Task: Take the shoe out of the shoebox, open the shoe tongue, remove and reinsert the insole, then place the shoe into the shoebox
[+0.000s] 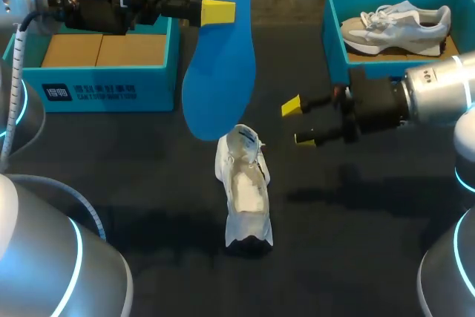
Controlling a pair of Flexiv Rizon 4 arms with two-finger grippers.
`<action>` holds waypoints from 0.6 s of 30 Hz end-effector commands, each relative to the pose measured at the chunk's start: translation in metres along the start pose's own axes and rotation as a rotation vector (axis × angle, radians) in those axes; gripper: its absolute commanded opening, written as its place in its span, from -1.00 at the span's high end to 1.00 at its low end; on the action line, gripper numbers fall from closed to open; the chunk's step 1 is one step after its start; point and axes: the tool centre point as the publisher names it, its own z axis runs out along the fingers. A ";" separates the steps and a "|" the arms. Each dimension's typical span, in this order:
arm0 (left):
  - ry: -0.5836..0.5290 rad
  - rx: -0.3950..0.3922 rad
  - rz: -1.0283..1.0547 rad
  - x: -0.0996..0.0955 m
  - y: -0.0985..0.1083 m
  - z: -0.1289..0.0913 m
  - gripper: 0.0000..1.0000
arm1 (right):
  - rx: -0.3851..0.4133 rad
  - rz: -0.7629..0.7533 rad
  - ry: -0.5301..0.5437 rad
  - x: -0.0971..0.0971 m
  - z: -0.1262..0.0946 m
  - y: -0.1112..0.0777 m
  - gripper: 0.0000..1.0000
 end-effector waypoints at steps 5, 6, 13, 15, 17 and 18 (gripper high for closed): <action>0.001 -0.001 0.000 -0.001 0.000 0.001 1.00 | -0.029 0.020 0.034 0.004 -0.001 0.013 -1.00; 0.001 -0.001 0.000 -0.001 0.000 0.001 1.00 | -0.034 0.021 0.039 0.004 0.000 0.015 -1.00; 0.001 -0.001 0.000 -0.001 0.000 0.001 1.00 | -0.087 0.017 0.124 0.007 0.005 0.032 -1.00; 0.001 -0.001 0.000 -0.001 0.000 0.001 1.00 | -0.094 0.021 0.133 0.007 0.005 0.033 -1.00; 0.001 -0.001 0.000 -0.001 0.000 0.001 1.00 | -0.094 0.021 0.133 0.007 0.005 0.033 -1.00; 0.001 0.002 0.021 -0.006 0.000 0.001 1.00 | -0.094 0.021 0.133 0.007 0.005 0.033 -1.00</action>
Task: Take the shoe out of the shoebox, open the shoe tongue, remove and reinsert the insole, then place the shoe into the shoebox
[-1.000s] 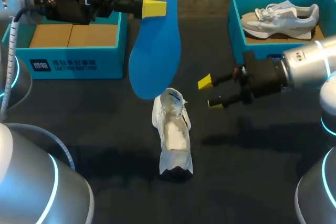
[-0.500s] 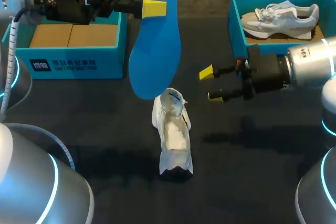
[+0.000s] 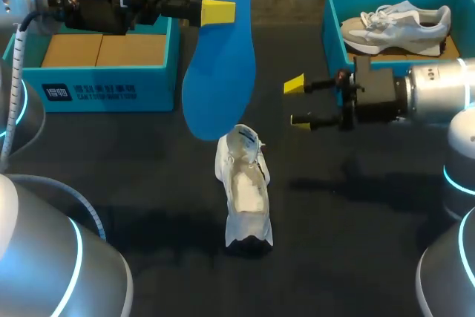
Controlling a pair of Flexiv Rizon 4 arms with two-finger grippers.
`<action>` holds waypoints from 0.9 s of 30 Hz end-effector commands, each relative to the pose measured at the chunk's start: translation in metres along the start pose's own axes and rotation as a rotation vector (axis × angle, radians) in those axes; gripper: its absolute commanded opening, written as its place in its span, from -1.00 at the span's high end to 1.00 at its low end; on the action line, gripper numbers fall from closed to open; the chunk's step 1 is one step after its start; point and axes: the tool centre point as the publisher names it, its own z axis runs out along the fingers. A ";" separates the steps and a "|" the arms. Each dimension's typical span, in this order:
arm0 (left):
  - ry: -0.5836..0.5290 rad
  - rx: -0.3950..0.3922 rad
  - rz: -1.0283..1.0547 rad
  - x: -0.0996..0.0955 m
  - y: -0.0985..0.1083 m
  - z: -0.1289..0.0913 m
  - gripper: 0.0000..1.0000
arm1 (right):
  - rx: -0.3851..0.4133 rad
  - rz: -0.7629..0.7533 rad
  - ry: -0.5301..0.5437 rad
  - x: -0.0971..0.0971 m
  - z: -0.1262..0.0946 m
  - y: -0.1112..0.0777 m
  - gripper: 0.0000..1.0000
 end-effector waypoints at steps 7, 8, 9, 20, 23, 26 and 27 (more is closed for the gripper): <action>0.061 0.046 0.287 -0.028 -0.015 0.000 1.00 | -0.004 -0.001 0.008 -0.003 0.006 0.000 -1.00; 0.070 0.054 0.342 -0.029 -0.018 -0.001 1.00 | -0.004 -0.001 0.008 -0.003 0.006 0.000 -1.00; 0.068 0.058 0.404 -0.030 -0.019 -0.002 1.00 | -0.004 -0.001 0.008 -0.003 0.006 0.000 -1.00; 0.111 -0.024 0.637 -0.038 -0.014 0.000 1.00 | -0.004 -0.001 0.008 -0.003 0.006 0.000 -1.00; 0.143 0.018 0.665 -0.040 -0.010 0.002 1.00 | -0.004 -0.001 0.008 -0.003 0.006 0.000 -1.00; 0.142 0.029 0.872 -0.044 0.004 0.008 1.00 | -0.004 -0.001 0.008 -0.003 0.006 0.000 -1.00; 0.156 0.068 0.923 -0.045 0.009 0.009 1.00 | -0.004 -0.001 0.008 -0.003 0.006 0.000 -1.00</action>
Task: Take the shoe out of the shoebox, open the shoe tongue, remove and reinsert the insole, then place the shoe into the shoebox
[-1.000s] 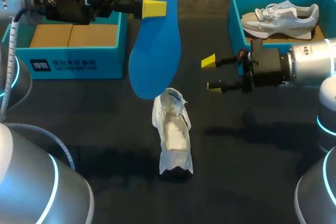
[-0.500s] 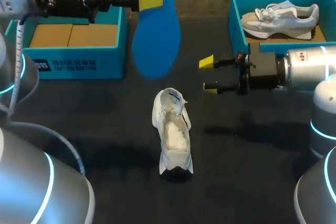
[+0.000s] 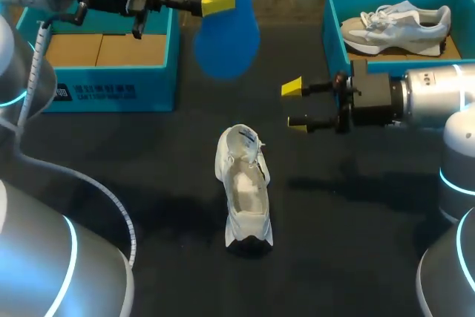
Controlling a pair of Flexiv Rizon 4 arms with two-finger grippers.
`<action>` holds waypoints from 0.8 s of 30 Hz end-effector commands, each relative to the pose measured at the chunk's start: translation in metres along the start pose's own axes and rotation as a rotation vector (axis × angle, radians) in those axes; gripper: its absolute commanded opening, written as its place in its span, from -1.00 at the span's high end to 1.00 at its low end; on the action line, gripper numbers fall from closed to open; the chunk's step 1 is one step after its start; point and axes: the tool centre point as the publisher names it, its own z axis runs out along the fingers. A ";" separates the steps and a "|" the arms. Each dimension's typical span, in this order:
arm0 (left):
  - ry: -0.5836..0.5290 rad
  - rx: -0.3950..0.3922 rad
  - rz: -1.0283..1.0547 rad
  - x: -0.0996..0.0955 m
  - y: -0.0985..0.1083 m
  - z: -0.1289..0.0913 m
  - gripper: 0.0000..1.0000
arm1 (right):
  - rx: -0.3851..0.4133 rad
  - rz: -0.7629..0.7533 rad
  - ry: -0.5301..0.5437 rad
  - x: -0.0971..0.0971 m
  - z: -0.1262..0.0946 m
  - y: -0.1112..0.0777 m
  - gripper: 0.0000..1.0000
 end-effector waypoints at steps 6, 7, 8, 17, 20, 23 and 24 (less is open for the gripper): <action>0.013 0.023 0.546 0.012 0.044 0.017 1.00 | -0.001 0.001 -0.003 0.000 0.002 0.000 -1.00; 0.013 0.023 0.546 0.012 0.044 0.017 1.00 | -0.001 0.001 -0.003 0.000 0.002 0.000 -1.00; 0.013 0.023 0.546 0.012 0.044 0.017 1.00 | -0.001 0.001 -0.003 0.000 0.002 0.000 -1.00; 0.001 0.049 0.639 0.017 0.050 0.018 1.00 | -0.001 0.001 -0.003 0.000 0.002 0.000 -1.00; -0.001 0.048 0.741 0.024 0.058 0.022 1.00 | -0.001 0.001 -0.003 0.000 0.002 0.000 -1.00; -0.014 0.063 0.829 0.027 0.068 0.024 1.00 | -0.001 0.001 -0.003 0.000 0.002 0.000 -1.00; -0.030 0.065 0.859 0.028 0.071 0.024 1.00 | -0.001 0.001 -0.003 0.000 0.002 0.000 -1.00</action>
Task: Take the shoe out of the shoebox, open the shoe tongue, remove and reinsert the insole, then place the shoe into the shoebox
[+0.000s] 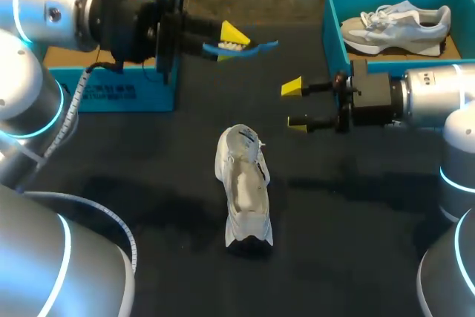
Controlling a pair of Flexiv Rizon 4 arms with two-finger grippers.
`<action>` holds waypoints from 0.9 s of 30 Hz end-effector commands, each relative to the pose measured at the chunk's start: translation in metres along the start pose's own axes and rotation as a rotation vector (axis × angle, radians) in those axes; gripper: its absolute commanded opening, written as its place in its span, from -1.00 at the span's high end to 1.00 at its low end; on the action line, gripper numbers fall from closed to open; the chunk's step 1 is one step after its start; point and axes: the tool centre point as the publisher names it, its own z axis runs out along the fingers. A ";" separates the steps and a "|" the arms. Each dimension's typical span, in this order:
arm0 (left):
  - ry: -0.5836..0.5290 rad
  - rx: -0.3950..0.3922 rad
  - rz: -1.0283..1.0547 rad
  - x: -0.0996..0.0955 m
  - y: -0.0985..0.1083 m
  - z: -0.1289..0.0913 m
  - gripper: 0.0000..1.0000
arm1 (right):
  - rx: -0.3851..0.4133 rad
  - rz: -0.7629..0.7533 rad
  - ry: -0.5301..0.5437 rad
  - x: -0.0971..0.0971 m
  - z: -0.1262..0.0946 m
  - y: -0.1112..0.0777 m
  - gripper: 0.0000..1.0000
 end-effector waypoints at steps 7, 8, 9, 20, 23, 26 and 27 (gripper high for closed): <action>-0.028 -0.035 0.269 0.029 0.009 0.002 1.00 | -0.002 0.000 -0.002 0.000 0.002 0.000 -1.00; -0.028 -0.035 0.269 0.029 0.009 0.002 1.00 | -0.002 0.000 -0.002 0.000 0.002 0.000 -1.00; -0.028 -0.035 0.269 0.029 0.009 0.002 1.00 | -0.002 0.000 -0.002 0.000 0.002 0.000 -1.00; -0.028 -0.035 0.269 0.029 0.009 0.002 1.00 | -0.002 0.000 -0.002 0.000 0.002 0.000 -1.00; 0.017 -0.064 0.342 0.042 0.029 -0.002 1.00 | -0.002 0.000 -0.002 0.000 0.002 0.000 -1.00; 0.039 -0.135 0.413 0.061 0.054 -0.007 1.00 | -0.002 0.000 -0.002 0.000 0.002 0.000 -1.00; 0.009 -0.122 0.408 0.066 0.061 -0.009 1.00 | -0.002 0.000 -0.002 0.000 0.002 0.000 -1.00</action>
